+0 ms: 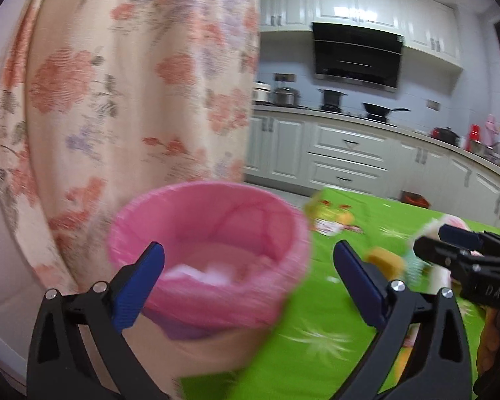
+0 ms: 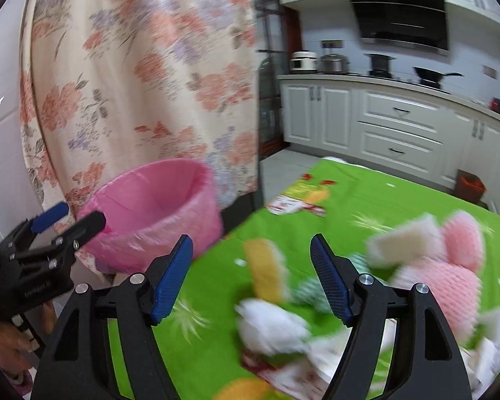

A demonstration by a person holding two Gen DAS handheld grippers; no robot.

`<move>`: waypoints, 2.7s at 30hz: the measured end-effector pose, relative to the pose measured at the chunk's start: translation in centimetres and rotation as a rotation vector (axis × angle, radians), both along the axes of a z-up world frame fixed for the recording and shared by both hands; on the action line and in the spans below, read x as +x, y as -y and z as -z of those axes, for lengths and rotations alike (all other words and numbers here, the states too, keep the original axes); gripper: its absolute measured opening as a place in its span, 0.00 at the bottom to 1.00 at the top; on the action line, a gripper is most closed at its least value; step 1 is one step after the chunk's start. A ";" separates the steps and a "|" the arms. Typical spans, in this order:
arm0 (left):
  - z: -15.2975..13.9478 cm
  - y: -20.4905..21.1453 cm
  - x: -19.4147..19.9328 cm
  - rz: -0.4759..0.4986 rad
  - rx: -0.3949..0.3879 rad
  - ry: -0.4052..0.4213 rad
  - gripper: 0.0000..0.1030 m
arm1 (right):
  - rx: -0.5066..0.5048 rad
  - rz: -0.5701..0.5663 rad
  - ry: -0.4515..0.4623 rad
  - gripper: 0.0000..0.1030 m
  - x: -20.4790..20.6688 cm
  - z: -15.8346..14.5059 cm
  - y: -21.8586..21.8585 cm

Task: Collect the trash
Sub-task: 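Grasp the white paper cup with the right tool while the left tool grasps the white tube, then lift the cup and tube and carry them toward the pink bin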

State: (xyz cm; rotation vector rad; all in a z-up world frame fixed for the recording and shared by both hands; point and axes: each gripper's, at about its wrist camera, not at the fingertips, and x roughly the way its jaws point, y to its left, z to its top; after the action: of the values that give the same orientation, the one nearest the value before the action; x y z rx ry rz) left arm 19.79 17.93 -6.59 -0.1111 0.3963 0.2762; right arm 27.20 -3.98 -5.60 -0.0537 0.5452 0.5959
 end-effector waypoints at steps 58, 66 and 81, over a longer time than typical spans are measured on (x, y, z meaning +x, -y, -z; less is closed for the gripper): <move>7.7 22.7 11.0 0.523 0.088 -0.315 0.38 | -0.008 0.390 -0.200 0.47 -1.4 7.2 20.3; 6.6 23.1 8.4 0.503 0.087 -0.227 0.37 | -0.009 0.410 -0.153 0.47 -2.2 6.6 20.4; 4.5 21.5 3.2 0.493 0.040 -0.149 0.37 | -0.039 0.386 -0.059 0.47 -4.9 4.4 18.3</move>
State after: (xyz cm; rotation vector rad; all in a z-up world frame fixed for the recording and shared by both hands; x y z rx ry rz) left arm 22.97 -3.54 -11.11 0.0485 0.5514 -0.1952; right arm 22.27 -22.24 -10.01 0.0322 0.6061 0.2105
